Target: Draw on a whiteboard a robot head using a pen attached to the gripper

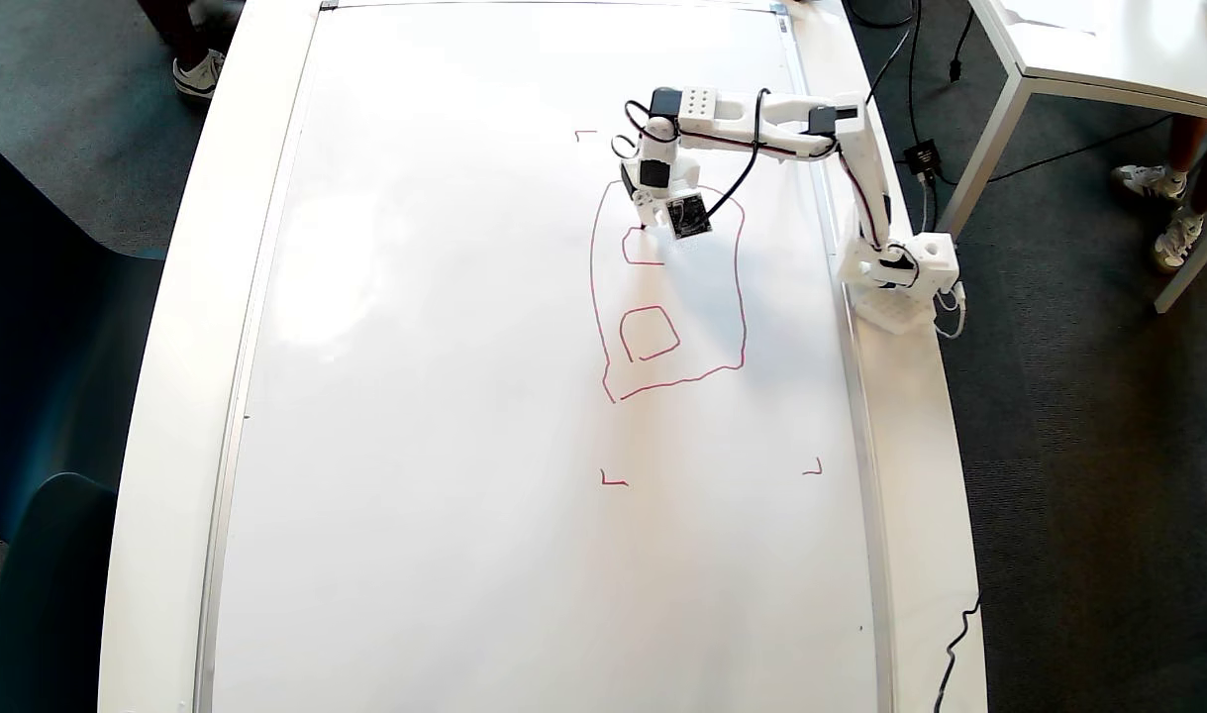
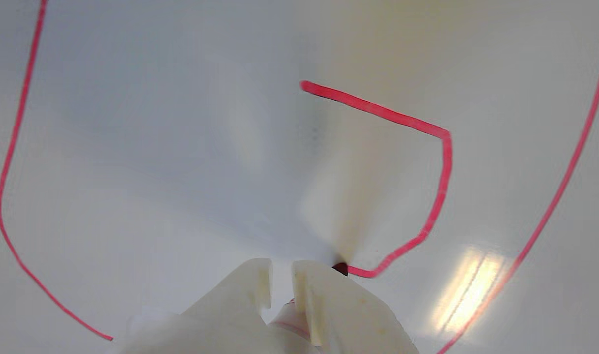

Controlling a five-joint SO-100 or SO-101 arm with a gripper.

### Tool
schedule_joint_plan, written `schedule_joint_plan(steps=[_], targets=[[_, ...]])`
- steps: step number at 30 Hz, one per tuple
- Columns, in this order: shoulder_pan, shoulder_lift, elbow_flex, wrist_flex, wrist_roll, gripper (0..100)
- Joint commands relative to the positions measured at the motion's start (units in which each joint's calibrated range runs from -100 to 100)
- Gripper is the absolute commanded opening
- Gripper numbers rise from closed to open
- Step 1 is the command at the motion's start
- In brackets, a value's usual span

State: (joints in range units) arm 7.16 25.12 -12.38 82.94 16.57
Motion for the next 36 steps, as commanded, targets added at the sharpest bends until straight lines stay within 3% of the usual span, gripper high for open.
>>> schedule_joint_plan(steps=[1,25,36], targets=[[0.17,-3.69,3.17,1.42,0.38,1],[-11.25,-6.63,8.61,0.9,-1.87,1],[-9.93,-10.65,0.35,6.55,-1.77,1]])
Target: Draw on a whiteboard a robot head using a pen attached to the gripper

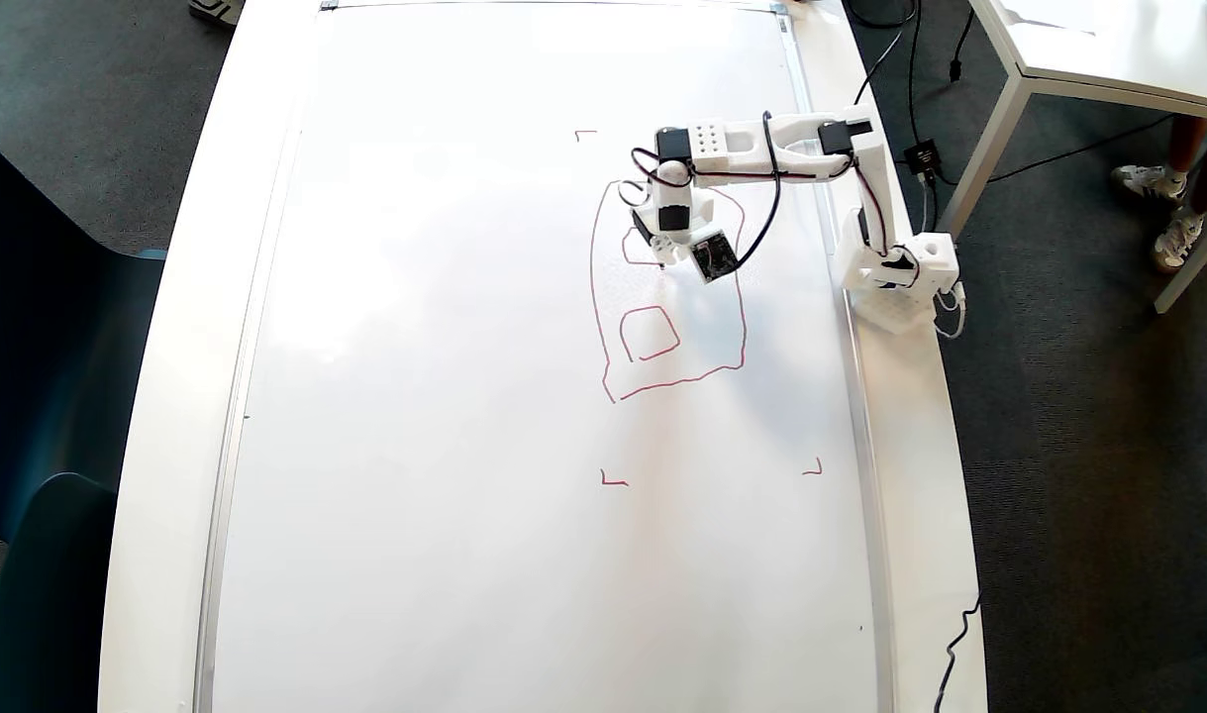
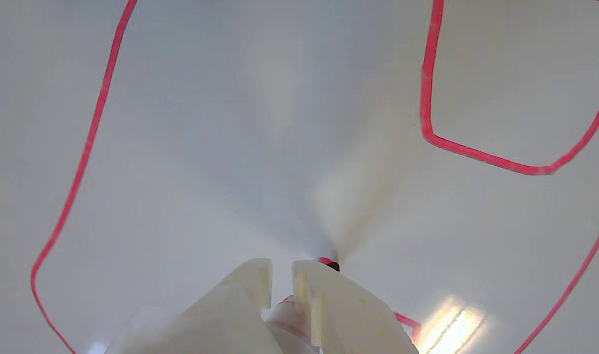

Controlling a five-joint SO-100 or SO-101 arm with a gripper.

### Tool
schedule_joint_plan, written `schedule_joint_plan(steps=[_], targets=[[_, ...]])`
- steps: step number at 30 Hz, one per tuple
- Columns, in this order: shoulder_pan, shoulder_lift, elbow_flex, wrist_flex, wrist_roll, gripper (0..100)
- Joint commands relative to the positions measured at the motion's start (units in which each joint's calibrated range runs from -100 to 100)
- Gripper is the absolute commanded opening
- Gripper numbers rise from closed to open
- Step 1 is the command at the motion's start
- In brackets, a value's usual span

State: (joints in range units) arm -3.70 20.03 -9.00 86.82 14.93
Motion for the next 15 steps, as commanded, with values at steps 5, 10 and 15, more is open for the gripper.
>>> schedule_joint_plan(steps=[5,10,15], targets=[[0.42,-10.43,2.15,5.62,-0.13,1],[-0.54,-15.72,11.31,5.27,-0.18,1],[-2.01,-17.31,18.76,0.23,-0.61,1]])
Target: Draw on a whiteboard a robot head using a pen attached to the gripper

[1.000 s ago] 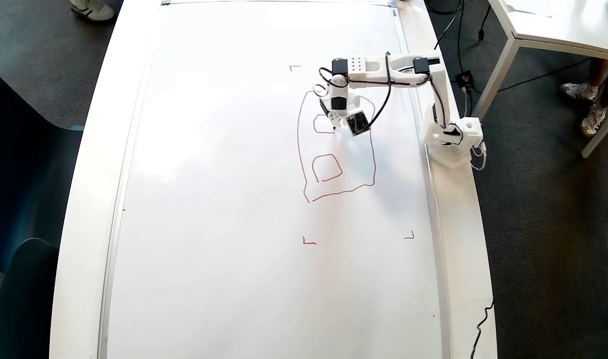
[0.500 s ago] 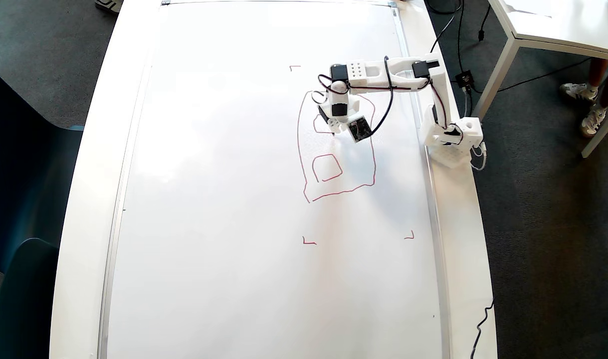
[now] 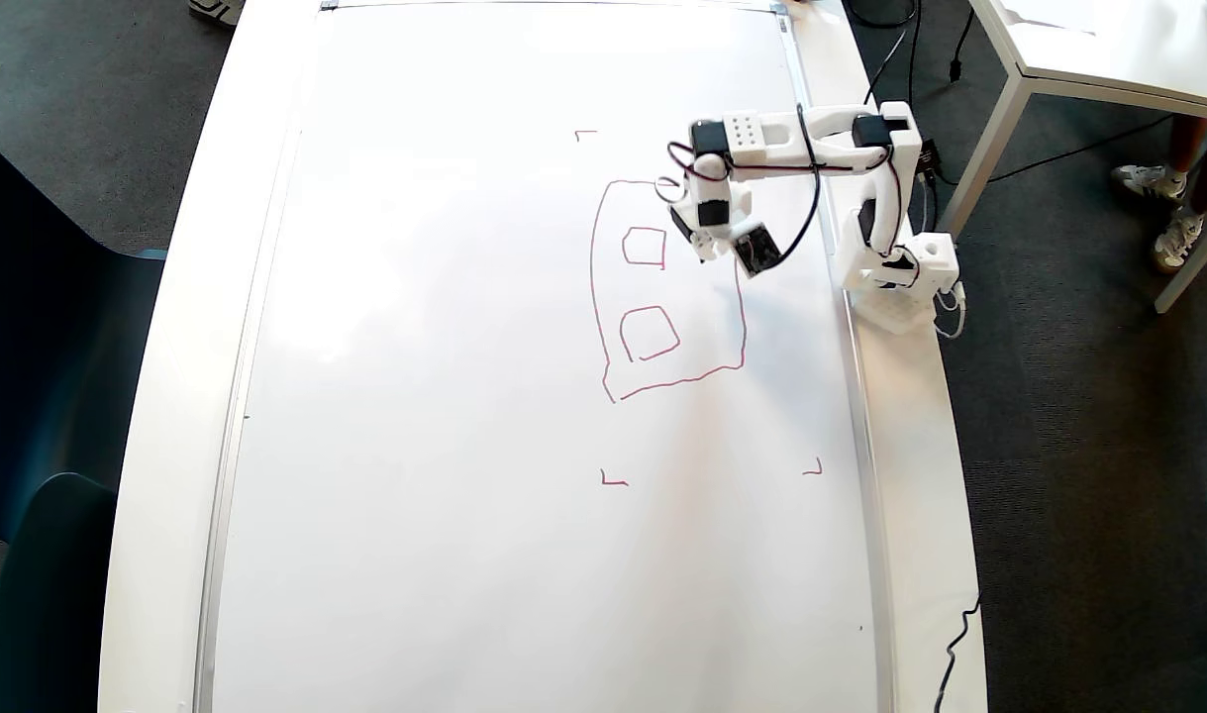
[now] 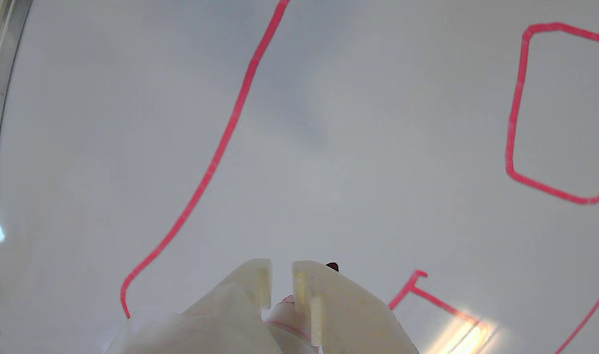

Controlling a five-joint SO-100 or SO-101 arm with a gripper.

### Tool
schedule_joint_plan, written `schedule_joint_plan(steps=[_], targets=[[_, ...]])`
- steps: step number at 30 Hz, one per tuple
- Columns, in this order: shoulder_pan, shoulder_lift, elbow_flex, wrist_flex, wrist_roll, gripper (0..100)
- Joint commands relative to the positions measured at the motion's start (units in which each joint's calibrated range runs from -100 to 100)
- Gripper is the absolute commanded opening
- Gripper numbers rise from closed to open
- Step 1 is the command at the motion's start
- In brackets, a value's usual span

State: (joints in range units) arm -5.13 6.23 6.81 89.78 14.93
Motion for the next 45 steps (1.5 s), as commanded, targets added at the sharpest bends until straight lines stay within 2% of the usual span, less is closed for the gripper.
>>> schedule_joint_plan(steps=[1,10,33,45], targets=[[-1.17,-3.42,3.59,-4.64,-1.84,1],[-6.77,-2.58,4.68,-5.51,-4.2,1],[-6.62,1.28,6.86,-12.37,-4.2,1],[-3.82,4.97,0.23,-13.59,-3.61,1]])
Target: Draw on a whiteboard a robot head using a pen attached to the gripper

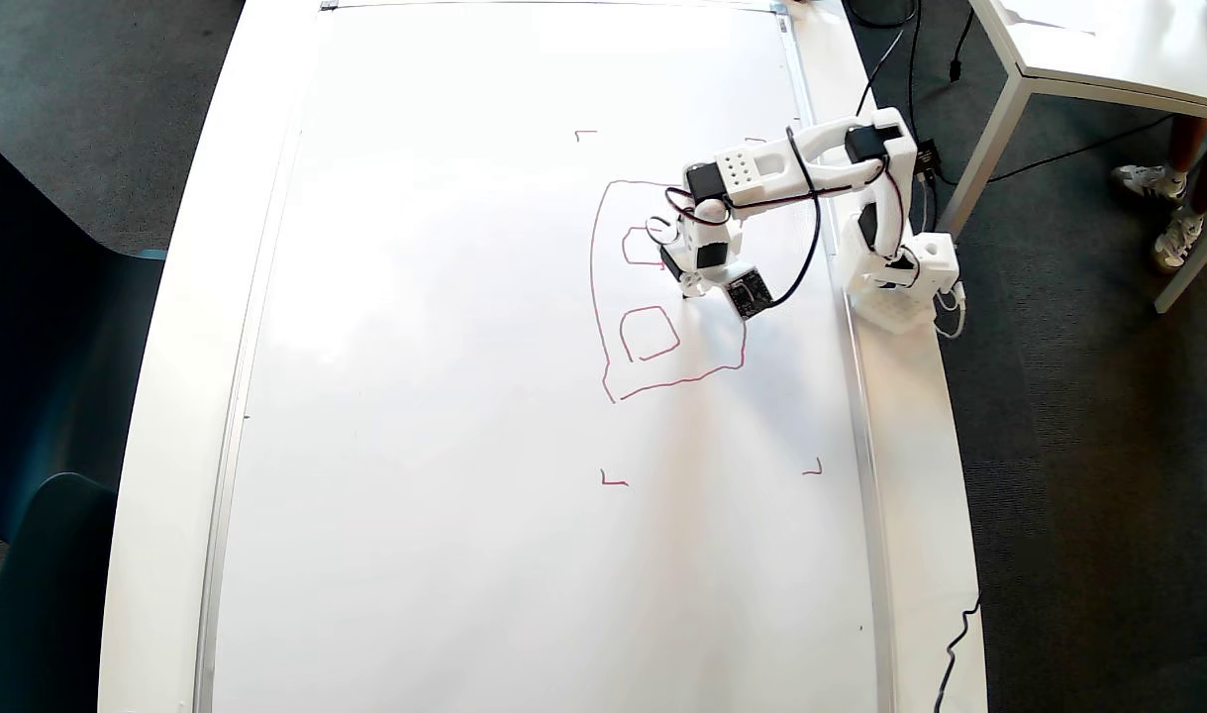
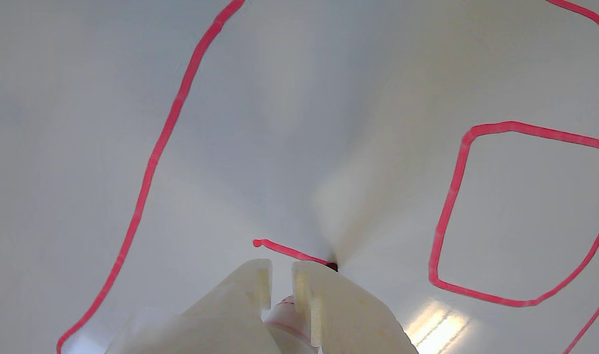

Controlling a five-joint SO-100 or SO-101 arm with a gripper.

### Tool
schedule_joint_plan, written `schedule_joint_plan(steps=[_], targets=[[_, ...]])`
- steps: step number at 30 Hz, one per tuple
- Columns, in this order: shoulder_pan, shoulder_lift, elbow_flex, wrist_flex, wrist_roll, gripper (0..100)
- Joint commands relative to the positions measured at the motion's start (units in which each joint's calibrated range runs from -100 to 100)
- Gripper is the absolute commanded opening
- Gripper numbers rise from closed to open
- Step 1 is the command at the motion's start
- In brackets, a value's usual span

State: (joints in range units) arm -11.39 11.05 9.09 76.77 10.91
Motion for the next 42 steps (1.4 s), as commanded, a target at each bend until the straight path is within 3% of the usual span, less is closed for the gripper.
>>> schedule_joint_plan(steps=[1,21,42], targets=[[3.03,0.14,-2.06,-0.58,0.62,1],[6.34,-3.88,4.84,6.37,7.8,1],[1.77,-5.39,5.21,6.28,7.21,1]])
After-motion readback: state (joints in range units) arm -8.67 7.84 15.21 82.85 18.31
